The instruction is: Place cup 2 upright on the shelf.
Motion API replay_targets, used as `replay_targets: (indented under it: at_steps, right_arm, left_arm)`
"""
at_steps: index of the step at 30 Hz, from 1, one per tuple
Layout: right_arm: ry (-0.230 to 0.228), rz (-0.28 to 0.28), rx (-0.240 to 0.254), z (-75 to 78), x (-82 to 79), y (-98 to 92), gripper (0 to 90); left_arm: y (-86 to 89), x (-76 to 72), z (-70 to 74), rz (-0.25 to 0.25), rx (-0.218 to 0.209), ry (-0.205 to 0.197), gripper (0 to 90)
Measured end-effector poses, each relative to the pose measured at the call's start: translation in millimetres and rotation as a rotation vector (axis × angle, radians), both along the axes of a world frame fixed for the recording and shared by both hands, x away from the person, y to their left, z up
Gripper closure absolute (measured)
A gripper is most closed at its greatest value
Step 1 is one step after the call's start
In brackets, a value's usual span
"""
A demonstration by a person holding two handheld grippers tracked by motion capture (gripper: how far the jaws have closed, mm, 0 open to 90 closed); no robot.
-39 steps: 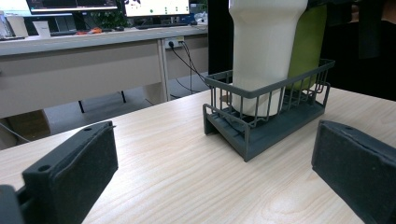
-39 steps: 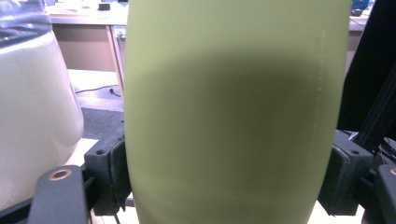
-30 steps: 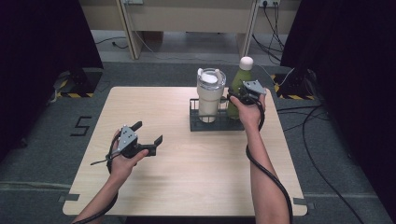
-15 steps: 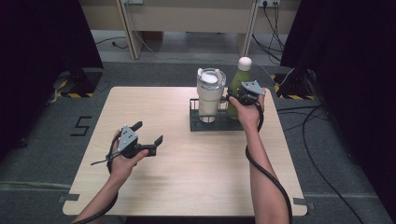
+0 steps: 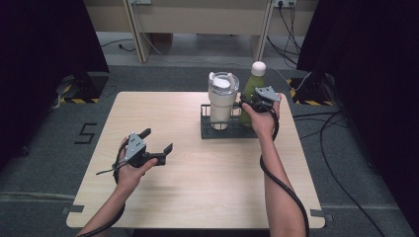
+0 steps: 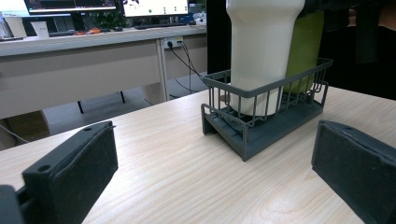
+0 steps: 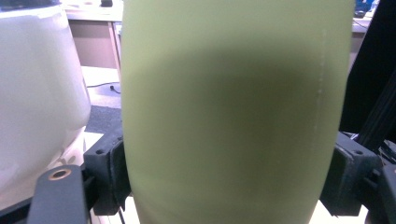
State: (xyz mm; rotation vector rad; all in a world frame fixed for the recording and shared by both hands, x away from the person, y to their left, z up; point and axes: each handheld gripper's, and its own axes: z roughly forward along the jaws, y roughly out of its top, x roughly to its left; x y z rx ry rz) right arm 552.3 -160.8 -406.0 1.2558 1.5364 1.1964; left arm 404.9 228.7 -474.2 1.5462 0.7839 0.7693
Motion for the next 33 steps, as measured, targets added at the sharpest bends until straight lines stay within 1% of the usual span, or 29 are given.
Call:
replay_targets:
  at_steps: [7,11,15,17,21,29,33]
  right_arm:
    - [0.002,-0.004,-0.002,-0.4,0.4,2.1,18.5]
    - [0.003,-0.013,-0.001,0.5,-0.5,1.4,14.6]
    - [0.001,-0.008,0.003,1.8,-2.4,-1.1,11.5]
    - [-0.005,0.002,-0.002,2.9,-4.2,-2.7,9.8]
    - [-0.005,0.005,-0.007,4.2,-6.7,-5.2,8.2]
    - [0.003,0.017,-0.008,4.1,-14.9,-9.2,6.8]
    - [-0.004,0.020,-0.011,4.5,-20.5,-11.0,6.3]
  left_arm:
    - [0.4,0.1,0.1,0.000,0.000,-0.001,0.0]
    - [0.4,0.2,-0.1,0.000,0.001,0.000,0.0]
    - [-0.1,0.3,-0.4,0.000,0.001,0.000,0.0]
    - [-0.3,0.5,-0.4,0.000,0.000,0.000,0.0]
    - [-0.7,0.5,-0.6,0.001,0.000,0.001,0.0]
    - [-0.3,0.4,-0.5,0.002,-0.001,0.001,0.0]
    - [-0.6,0.5,-0.8,0.002,-0.001,0.002,0.0]
